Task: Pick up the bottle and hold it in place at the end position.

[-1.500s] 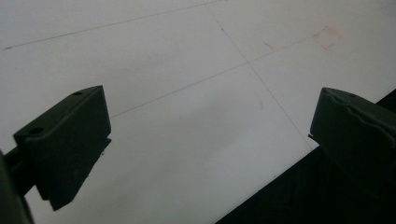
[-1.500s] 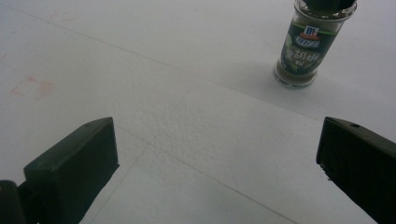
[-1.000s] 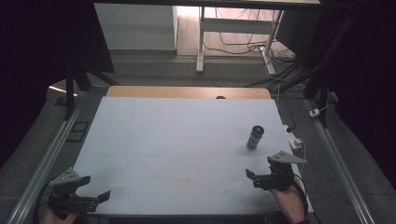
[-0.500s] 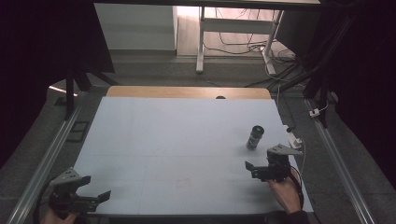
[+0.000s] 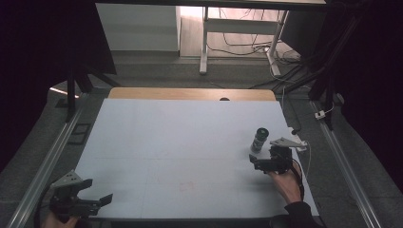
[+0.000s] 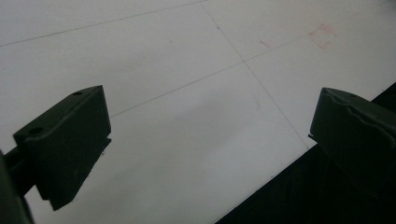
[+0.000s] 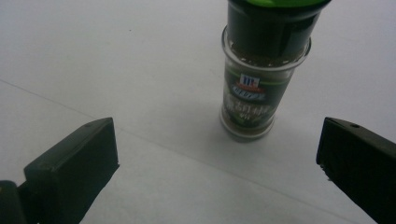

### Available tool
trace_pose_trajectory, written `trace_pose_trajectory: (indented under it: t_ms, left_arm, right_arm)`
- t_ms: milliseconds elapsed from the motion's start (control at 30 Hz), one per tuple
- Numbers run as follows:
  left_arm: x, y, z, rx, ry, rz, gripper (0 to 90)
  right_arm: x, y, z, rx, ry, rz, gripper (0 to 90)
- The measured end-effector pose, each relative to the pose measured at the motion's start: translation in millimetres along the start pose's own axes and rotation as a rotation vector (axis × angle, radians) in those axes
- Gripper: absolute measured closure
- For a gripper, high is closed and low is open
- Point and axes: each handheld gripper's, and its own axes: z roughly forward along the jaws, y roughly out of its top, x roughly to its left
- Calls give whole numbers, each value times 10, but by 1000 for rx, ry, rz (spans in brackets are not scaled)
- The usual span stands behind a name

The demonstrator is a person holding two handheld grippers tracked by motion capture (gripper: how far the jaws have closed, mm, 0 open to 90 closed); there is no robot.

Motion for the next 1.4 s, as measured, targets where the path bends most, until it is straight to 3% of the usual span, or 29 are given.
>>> trace_pose_trajectory:
  t_ms: [367,667,767,867,1000,1167,1400]
  left_arm:
    - [1,-1,0,1,-2,-1,0]
    - [6,-3,-3,1,-6,-3,0]
    - [5,-2,-2,2,-6,-1,0]
    - [5,-2,-2,2,-6,-1,0]
    - [3,-1,2,3,-6,0,0]
    - [5,2,5,4,-7,0,0]
    - [5,4,6,6,-6,0,0]
  right_arm:
    - [-126,104,249,22,-21,-3,0]
    - [-155,148,382,29,-40,-66,6]
    - [-164,157,384,19,-48,-88,126]
    - [-199,160,364,7,-28,-84,280]
    - [-219,158,344,-2,3,-73,398]
    - [-221,157,353,1,-8,-98,515]
    - [-244,158,348,2,-1,-95,525]
